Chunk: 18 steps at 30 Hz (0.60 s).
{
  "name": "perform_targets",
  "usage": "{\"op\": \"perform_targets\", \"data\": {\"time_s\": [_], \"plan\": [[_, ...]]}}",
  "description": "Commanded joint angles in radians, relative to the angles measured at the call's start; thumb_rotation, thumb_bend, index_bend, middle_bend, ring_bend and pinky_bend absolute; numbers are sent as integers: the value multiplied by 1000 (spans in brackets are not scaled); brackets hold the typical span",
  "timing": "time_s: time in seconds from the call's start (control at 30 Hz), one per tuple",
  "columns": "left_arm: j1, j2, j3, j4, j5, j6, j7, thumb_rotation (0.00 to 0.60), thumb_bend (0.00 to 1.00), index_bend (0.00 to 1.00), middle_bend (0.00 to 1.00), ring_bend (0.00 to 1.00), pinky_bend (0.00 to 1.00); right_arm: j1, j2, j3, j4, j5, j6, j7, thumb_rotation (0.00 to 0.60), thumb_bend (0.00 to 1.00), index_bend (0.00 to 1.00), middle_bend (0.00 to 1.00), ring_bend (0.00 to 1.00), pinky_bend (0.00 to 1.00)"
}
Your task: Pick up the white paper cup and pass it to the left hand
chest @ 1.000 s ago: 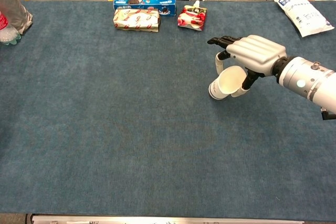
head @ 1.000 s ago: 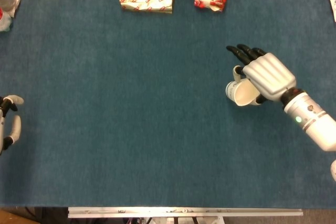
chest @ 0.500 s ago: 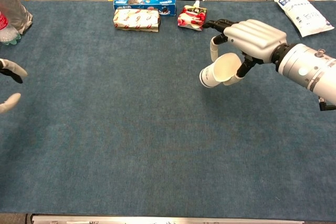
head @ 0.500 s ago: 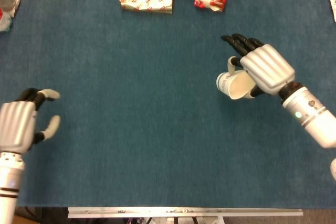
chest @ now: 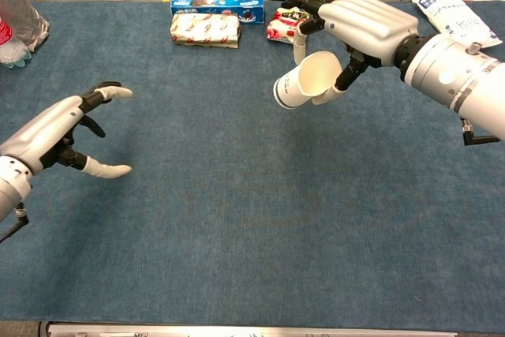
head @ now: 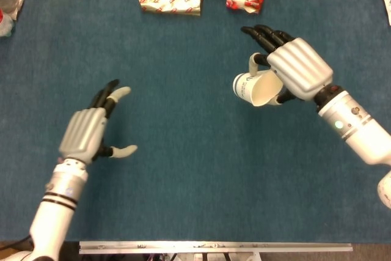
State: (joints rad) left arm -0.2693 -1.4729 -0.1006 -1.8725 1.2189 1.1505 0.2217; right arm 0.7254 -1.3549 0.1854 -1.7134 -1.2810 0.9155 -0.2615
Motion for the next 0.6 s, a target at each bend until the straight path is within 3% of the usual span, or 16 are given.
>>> {"op": "perform_targets", "data": {"time_s": [0.03, 0.2, 0.3, 0.6], "plan": [[-43, -55, -35, 4, -69, -46, 0, 600, 104, 61, 0, 33, 290, 14, 4, 10, -20, 10, -6, -6, 600, 0, 541, 63, 0, 202], [-103, -118, -97, 4, -190, -89, -11, 600, 99, 24, 0, 7, 259, 35, 4, 18, -49, 27, -14, -23, 600, 0, 541, 63, 0, 202], [-128, -158, -124, 17, -207, -84, -27, 600, 99, 21, 0, 6, 257, 47, 1, 17, -62, 39, -24, -28, 600, 0, 541, 63, 0, 202], [-178, -234, -133, 56, -196, -68, -33, 600, 99, 22, 0, 7, 257, 82, -19, 3, -74, 83, -52, -65, 600, 0, 541, 63, 0, 202]]}}
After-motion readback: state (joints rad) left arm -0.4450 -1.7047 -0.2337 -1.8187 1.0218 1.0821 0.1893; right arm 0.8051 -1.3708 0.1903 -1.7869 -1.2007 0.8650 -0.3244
